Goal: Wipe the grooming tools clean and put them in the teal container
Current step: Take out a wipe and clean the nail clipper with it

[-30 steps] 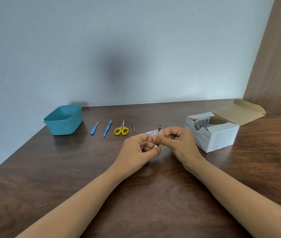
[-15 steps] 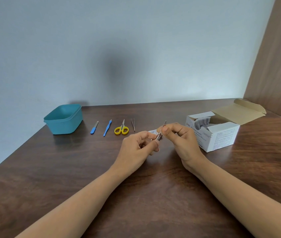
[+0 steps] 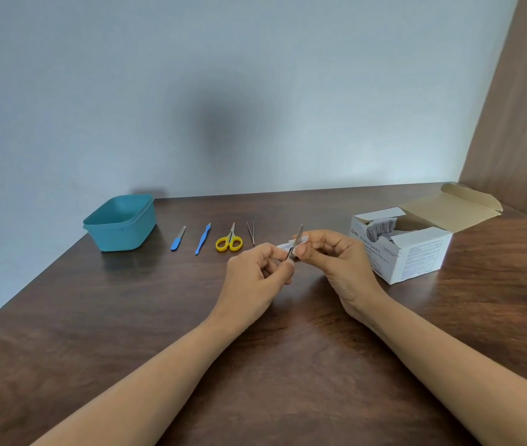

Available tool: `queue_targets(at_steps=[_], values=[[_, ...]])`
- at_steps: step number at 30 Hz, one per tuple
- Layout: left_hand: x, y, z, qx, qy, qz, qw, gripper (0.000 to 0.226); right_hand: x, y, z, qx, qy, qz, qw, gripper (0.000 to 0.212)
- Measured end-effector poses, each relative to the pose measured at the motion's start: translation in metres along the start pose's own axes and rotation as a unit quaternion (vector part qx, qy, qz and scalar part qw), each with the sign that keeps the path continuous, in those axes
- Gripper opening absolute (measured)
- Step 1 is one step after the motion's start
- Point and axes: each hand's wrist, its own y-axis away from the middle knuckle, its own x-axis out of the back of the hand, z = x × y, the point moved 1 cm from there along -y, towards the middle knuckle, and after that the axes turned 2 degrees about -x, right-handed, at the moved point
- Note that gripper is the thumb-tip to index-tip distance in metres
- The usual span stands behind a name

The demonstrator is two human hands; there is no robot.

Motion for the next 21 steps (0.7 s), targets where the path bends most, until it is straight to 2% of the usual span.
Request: queue_targets(at_steps=[7,13,21], values=[[0.0006,-0.0006,0.0005,0.003,-0.015,-0.013,1.0,0.008,-0.0001,0.0006,-0.0006,-0.027,-0.008,-0.002,1.0,0.025],[0.0016,0.0004,0.0012,-0.008,-0.022,-0.028,0.999,0.006,-0.0029,0.0031,-0.0047,-0.037,0.019,-0.03,0.999,0.002],[0.0011,0.0,0.0023,-0.014,-0.023,-0.045,0.999,0.009,-0.0033,0.0033,-0.0058,0.005,0.091,-0.022,0.996,0.016]])
